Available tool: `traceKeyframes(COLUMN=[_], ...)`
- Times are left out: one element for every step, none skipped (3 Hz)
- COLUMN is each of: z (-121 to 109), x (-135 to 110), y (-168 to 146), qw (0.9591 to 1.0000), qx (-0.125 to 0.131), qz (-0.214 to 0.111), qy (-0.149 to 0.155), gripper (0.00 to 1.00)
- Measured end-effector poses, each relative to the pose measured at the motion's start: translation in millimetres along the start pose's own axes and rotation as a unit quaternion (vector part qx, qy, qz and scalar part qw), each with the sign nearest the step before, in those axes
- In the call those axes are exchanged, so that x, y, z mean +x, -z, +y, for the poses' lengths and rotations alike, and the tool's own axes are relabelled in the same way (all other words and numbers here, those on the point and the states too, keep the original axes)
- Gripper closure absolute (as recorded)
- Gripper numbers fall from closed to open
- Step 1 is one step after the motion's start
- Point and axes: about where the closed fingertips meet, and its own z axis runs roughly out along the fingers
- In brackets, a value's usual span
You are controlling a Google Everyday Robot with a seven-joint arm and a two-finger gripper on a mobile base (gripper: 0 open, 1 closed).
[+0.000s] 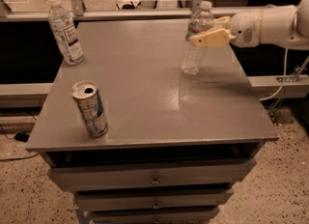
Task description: Move water bottle near redbull can
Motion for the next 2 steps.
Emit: traceKeyframes(z=[57, 104], x=[7, 2], y=[-27, -53], qw=[0.997, 0.9901], qx=[-0.073, -0.131], qz=[-0.024, -0.049], qy=[-0.011, -0.012], gripper=[1.0, 1.0])
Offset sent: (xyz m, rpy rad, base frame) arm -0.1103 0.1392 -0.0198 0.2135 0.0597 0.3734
